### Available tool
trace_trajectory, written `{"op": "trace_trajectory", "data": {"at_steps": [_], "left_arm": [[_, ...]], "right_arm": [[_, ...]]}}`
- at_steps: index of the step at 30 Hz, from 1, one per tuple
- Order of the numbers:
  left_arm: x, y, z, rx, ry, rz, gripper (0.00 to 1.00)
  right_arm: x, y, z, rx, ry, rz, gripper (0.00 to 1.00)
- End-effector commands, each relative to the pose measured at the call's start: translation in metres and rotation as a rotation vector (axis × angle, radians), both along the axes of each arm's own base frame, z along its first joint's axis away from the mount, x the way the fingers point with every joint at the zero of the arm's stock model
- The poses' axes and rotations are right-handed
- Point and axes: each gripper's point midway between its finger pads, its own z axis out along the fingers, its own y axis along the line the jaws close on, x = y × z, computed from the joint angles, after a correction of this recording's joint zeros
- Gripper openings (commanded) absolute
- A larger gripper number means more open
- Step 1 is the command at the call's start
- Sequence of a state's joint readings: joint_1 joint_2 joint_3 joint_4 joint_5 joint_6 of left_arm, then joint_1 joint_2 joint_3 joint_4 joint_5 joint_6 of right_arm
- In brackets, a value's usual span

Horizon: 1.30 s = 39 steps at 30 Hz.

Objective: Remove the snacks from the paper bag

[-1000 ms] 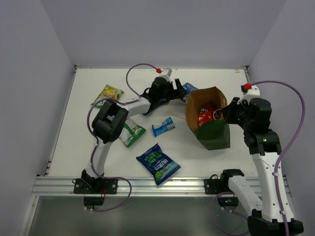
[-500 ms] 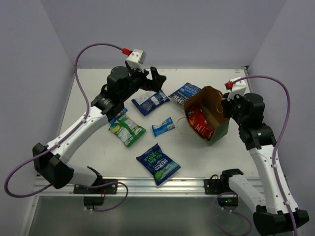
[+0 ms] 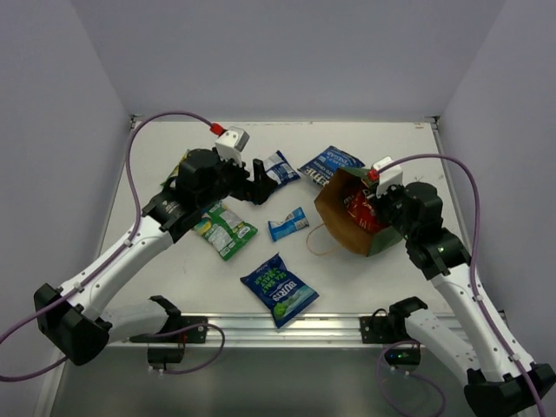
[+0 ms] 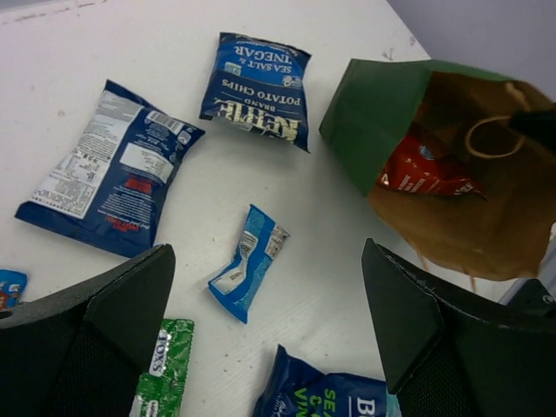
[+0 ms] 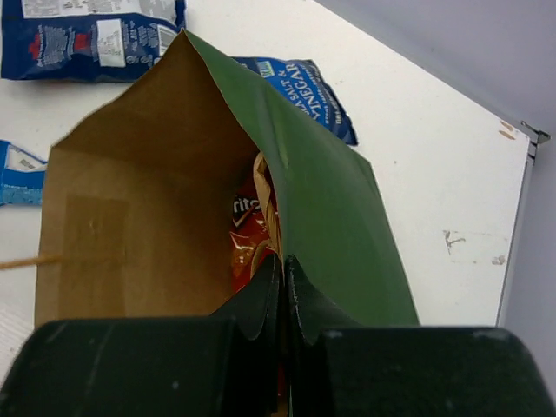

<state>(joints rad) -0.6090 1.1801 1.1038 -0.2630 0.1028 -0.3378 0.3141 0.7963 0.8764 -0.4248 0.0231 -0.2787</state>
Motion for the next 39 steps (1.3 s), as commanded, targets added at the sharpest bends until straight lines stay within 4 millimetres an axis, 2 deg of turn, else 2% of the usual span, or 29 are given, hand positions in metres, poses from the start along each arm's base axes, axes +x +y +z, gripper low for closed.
{"op": "trace_trajectory", "data": {"at_steps": [1,4,5,6,8,9,11,13,19,20,22,23,27,28,35,37,39], "left_arm": [[-0.019,-0.009,0.021,-0.105,0.011,-0.056,0.95],[-0.03,-0.028,0.022,-0.152,0.054,-0.104,0.94],[-0.034,-0.037,0.03,-0.188,0.071,-0.115,0.94],[-0.041,-0.054,0.026,-0.197,0.101,-0.15,0.93],[-0.048,-0.076,0.034,-0.249,0.135,-0.169,0.93],[-0.056,-0.095,0.034,-0.264,0.159,-0.2,0.91],[-0.059,-0.115,0.038,-0.333,0.224,-0.216,0.89],[-0.058,-0.142,0.026,-0.356,0.302,-0.223,0.86],[-0.045,-0.174,-0.002,-0.354,0.372,-0.205,0.79],[-0.04,-0.181,-0.018,-0.331,0.387,-0.192,0.79],[-0.035,-0.186,-0.033,-0.307,0.403,-0.177,0.77],[-0.033,-0.19,-0.049,-0.292,0.432,-0.163,0.76],[-0.03,-0.201,-0.076,-0.258,0.465,-0.141,0.74],[-0.027,-0.211,-0.075,-0.275,0.451,-0.153,0.74],[-0.02,-0.236,-0.098,-0.273,0.471,-0.136,0.75],[-0.018,-0.244,-0.107,-0.266,0.48,-0.131,0.76],[-0.015,-0.251,-0.108,-0.272,0.484,-0.135,0.81]], "right_arm": [[-0.002,0.006,-0.002,-0.011,-0.039,0.016,0.0],[-0.007,0.009,-0.021,-0.007,0.035,0.03,0.0],[-0.009,0.011,-0.023,-0.001,0.042,0.036,0.0],[-0.01,0.012,-0.025,0.012,0.045,0.034,0.0],[-0.01,0.012,-0.026,0.029,0.047,0.026,0.0],[-0.01,0.012,-0.026,0.051,0.052,0.009,0.0],[-0.01,0.017,-0.023,0.08,0.065,0.017,0.0],[-0.01,0.022,-0.011,0.155,0.081,-0.006,0.0],[-0.013,0.035,-0.004,0.286,0.123,-0.007,0.0],[-0.014,0.036,-0.003,0.305,0.132,-0.012,0.0],[-0.014,0.038,-0.003,0.343,0.147,-0.029,0.0],[-0.015,0.038,-0.004,0.363,0.157,-0.042,0.0],[-0.017,0.041,-0.009,0.403,0.185,-0.061,0.0],[-0.017,0.041,-0.009,0.409,0.186,-0.065,0.0],[-0.017,0.055,-0.004,0.527,0.217,-0.051,0.0],[-0.016,0.058,-0.003,0.561,0.231,-0.057,0.0],[-0.016,0.062,-0.004,0.577,0.242,-0.05,0.0]]}}
